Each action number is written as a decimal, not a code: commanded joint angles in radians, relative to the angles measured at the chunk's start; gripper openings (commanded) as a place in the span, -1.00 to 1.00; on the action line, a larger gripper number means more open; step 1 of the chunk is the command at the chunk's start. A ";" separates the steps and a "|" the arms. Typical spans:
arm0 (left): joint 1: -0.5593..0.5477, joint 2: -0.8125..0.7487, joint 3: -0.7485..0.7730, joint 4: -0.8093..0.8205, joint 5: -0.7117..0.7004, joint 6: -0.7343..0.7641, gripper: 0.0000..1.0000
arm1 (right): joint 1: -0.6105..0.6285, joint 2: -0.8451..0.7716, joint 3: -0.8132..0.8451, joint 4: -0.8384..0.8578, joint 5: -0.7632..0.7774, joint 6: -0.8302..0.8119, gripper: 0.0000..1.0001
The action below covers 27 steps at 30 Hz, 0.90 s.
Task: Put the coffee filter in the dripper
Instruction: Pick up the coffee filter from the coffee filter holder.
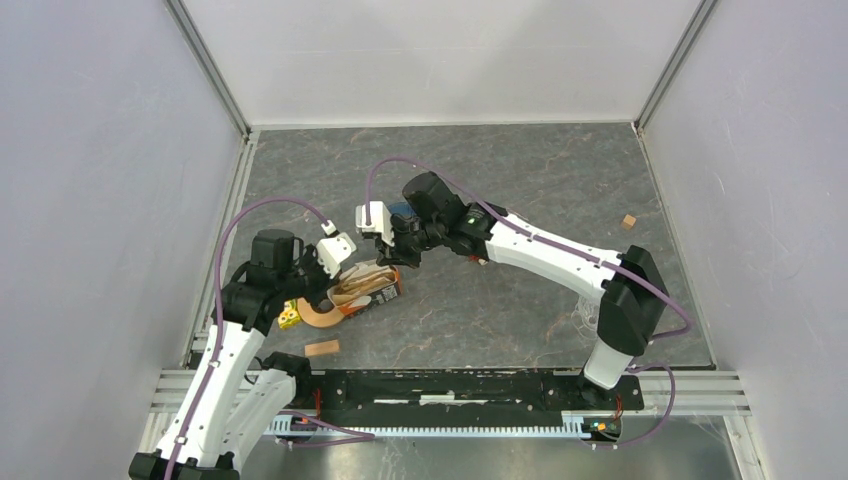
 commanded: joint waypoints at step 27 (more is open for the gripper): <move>0.000 0.007 0.015 0.047 -0.012 -0.024 -0.96 | -0.004 -0.073 0.000 -0.033 0.018 -0.060 0.32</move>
